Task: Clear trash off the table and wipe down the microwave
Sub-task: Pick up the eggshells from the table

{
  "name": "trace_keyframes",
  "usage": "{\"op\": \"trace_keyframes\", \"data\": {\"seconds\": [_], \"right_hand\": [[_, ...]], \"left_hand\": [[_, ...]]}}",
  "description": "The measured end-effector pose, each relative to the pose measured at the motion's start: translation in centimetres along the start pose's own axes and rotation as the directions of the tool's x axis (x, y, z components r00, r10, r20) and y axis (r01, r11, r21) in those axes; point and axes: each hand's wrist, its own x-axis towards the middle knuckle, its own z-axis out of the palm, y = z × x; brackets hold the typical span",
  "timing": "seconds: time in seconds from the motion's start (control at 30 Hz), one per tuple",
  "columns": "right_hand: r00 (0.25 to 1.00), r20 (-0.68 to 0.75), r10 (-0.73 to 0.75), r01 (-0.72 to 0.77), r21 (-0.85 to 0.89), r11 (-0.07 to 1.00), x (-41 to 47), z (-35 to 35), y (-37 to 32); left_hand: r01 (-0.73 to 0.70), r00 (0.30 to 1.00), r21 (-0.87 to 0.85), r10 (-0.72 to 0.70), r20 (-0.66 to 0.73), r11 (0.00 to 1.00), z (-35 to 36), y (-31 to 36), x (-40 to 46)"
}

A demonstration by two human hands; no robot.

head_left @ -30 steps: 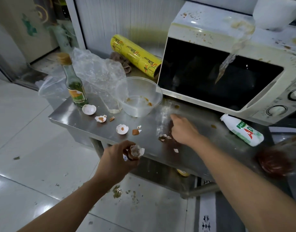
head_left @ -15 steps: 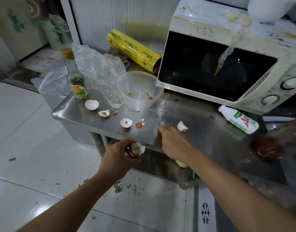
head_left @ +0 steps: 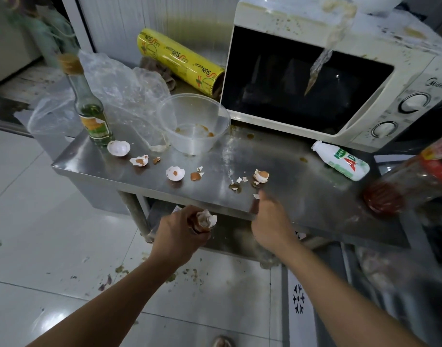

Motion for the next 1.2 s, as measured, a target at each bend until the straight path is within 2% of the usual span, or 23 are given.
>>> {"op": "trace_keyframes", "data": {"seconds": [0.1,0.27,0.47,0.57,0.7,0.77,0.87,0.93,1.07,1.2], "right_hand": [[0.996,0.023,-0.086,0.086,-0.011,0.996,-1.2,0.9,0.0],[0.998,-0.057,0.011,-0.007,0.079,0.997,0.6,-0.3,1.2],[1.0,0.005,-0.022,0.021,0.181,0.983,3.2,-0.5,1.5],[0.999,0.01,-0.05,0.047,0.17,0.984,3.4,0.1,1.1],[0.978,-0.001,-0.207,0.205,0.113,0.972,1.6,1.6,0.4],[0.968,0.038,-0.249,0.243,0.116,0.963,0.7,2.1,0.1],[0.976,0.008,-0.216,0.211,0.181,0.961,1.1,1.7,-0.4],[0.984,-0.031,-0.178,0.18,0.164,0.97,2.2,0.9,-0.6],[0.985,0.036,-0.17,0.165,0.122,0.979,3.7,1.0,-1.0],[0.969,0.086,-0.232,0.218,0.148,0.965,2.7,2.2,-1.1]], "left_hand": [[0.002,1.0,-0.009,-0.002,0.012,1.0,0.4,0.1,-0.1],[0.005,1.0,-0.01,-0.005,-0.002,1.0,0.6,0.5,0.1],[-0.012,1.0,-0.008,0.012,-0.012,1.0,0.5,0.3,0.2],[-0.018,1.0,0.0,0.018,-0.021,1.0,0.5,0.0,0.2],[-0.003,1.0,0.007,0.003,-0.025,1.0,1.1,-0.3,0.2],[0.009,0.999,0.003,-0.009,-0.035,1.0,1.4,-0.5,0.2],[0.023,0.999,0.001,-0.023,-0.033,1.0,1.7,-0.8,0.3],[0.025,0.999,0.004,-0.025,-0.029,1.0,1.9,-1.0,0.4],[0.02,0.999,0.007,-0.02,-0.031,1.0,2.1,-1.2,0.4],[0.018,1.0,-0.002,-0.018,-0.021,1.0,2.4,-1.4,0.5]]}}
